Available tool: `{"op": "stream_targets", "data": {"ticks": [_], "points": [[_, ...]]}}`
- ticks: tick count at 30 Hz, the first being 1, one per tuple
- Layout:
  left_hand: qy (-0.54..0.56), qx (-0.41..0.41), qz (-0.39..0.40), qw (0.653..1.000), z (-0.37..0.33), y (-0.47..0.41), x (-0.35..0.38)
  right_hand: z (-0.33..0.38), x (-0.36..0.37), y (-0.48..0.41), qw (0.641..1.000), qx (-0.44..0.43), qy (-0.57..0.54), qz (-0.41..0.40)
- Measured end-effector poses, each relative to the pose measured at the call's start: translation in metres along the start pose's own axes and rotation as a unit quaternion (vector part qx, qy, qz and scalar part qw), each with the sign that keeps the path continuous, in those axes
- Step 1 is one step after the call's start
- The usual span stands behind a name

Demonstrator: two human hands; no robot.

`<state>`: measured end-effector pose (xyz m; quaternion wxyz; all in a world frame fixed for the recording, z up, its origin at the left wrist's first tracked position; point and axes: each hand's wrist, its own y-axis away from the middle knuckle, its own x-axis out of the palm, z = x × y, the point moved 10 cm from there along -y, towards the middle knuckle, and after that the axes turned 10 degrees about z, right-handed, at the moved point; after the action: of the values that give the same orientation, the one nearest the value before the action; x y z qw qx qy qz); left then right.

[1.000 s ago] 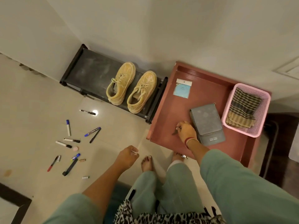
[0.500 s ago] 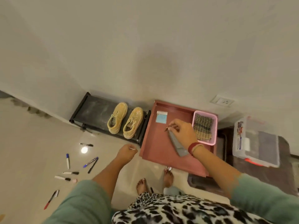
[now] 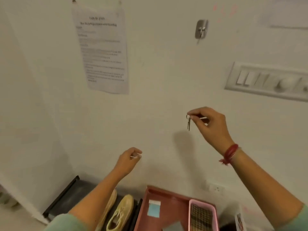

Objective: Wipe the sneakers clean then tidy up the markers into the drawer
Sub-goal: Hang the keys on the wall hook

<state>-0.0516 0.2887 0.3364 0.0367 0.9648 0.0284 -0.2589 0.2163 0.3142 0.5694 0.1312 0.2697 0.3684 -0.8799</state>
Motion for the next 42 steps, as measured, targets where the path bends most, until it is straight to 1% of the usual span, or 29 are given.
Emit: {"op": "stream_targets", "data": {"ticks": [3,5,8,11,14,17,20,22,24,26,28,30,32,33,34,36,38,40,42], "points": [[0.006,0.058,-0.009,0.998,-0.061,-0.021,-0.025,0.01,-0.029,-0.054,1.0,-0.014,0.004,-0.006],[0.011,0.101,-0.028,0.994,-0.102,-0.031,-0.043,0.013,-0.049,-0.091,1.0,-0.014,-0.019,-0.02],[0.024,0.147,-0.078,0.986,-0.156,-0.04,-0.068,0.016,-0.079,-0.14,0.996,-0.008,-0.069,-0.06],[0.04,0.172,-0.139,0.974,-0.191,-0.042,-0.086,0.019,-0.101,-0.176,0.986,-0.009,-0.12,-0.112],[0.003,0.188,-0.174,0.967,-0.208,-0.04,-0.09,0.015,-0.109,-0.197,0.985,-0.002,-0.11,-0.134],[-0.079,0.199,-0.195,0.957,-0.213,-0.033,-0.085,0.009,-0.112,-0.206,0.988,0.024,-0.051,-0.147],[-0.152,0.199,-0.21,0.945,-0.21,-0.029,-0.081,0.01,-0.115,-0.211,0.988,0.029,0.004,-0.155],[-0.191,0.206,-0.197,0.939,-0.206,-0.027,-0.073,0.009,-0.113,-0.212,0.988,0.031,0.023,-0.148],[-0.195,0.206,-0.149,0.947,-0.195,-0.027,-0.058,0.008,-0.109,-0.207,0.988,0.038,0.044,-0.145],[-0.137,0.172,-0.071,0.973,-0.173,-0.026,-0.04,0.004,-0.103,-0.196,0.987,0.04,0.052,-0.144],[-0.033,0.126,-0.002,0.992,-0.139,-0.021,-0.021,0.0,-0.097,-0.179,0.988,0.037,0.021,-0.146],[0.038,0.094,-0.005,0.995,-0.095,-0.011,-0.011,-0.004,-0.097,-0.152,0.983,0.032,-0.03,-0.176],[0.076,0.041,-0.026,0.996,-0.036,0.007,0.002,-0.008,-0.092,-0.106,0.973,0.025,-0.057,-0.223],[0.09,0.005,-0.029,0.995,-0.004,0.018,0.013,-0.015,-0.08,-0.076,0.97,0.028,-0.067,-0.233],[0.098,-0.033,-0.026,0.994,0.028,0.032,0.026,-0.026,-0.061,-0.044,0.971,0.038,-0.075,-0.225],[0.105,-0.104,-0.001,0.989,0.084,0.065,0.057,-0.054,-0.003,0.028,0.98,0.094,-0.083,-0.154],[0.113,-0.189,0.059,0.974,0.134,0.103,0.092,-0.095,0.066,0.115,0.975,0.2,-0.084,-0.05],[0.13,-0.292,0.122,0.94,0.184,0.145,0.123,-0.126,0.116,0.201,0.951,0.3,-0.074,0.031],[0.131,-0.395,0.154,0.896,0.229,0.193,0.142,-0.137,0.144,0.268,0.932,0.348,-0.051,0.085]]}}
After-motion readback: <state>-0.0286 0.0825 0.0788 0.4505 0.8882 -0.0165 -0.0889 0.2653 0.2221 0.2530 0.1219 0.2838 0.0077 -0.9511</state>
